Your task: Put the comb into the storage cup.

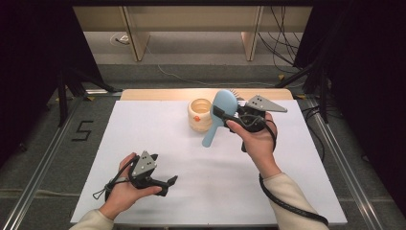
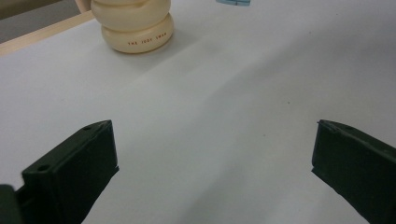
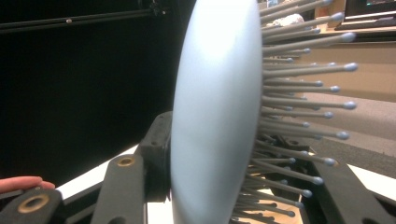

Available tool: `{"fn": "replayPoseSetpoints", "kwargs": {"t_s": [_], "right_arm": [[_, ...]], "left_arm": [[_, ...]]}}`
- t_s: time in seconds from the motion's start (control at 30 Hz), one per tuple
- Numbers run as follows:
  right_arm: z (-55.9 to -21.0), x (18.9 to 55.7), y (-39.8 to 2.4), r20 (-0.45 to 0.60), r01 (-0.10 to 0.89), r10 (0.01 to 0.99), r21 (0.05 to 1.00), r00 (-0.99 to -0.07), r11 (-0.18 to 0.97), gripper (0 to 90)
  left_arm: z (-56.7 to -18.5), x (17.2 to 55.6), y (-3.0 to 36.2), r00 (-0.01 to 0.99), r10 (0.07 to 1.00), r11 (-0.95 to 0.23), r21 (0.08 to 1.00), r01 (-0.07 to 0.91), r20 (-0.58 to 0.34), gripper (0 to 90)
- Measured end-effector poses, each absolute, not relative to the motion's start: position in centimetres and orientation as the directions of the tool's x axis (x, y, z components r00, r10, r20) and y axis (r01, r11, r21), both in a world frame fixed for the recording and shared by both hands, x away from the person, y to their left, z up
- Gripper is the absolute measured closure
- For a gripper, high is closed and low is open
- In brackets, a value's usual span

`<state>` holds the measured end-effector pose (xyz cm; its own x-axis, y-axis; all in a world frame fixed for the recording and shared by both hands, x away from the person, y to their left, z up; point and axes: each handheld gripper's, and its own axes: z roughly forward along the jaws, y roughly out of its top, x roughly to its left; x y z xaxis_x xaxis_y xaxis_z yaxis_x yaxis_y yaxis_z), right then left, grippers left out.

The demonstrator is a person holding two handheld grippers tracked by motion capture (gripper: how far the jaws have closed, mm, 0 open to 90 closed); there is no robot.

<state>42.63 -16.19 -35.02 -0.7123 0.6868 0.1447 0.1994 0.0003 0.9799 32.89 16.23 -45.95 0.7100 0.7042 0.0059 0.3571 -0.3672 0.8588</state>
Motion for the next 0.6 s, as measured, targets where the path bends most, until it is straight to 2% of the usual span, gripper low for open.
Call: {"fn": "replayPoseSetpoints", "kwargs": {"t_s": [0.6], "right_arm": [[-34.08,43.17,-15.82,0.138,0.193,0.689,0.981,-0.711,0.002,51.8]], "left_arm": [[-46.01,32.94,16.17,0.707,0.708,-0.362,0.860,0.361,0.001,0.0]]}}
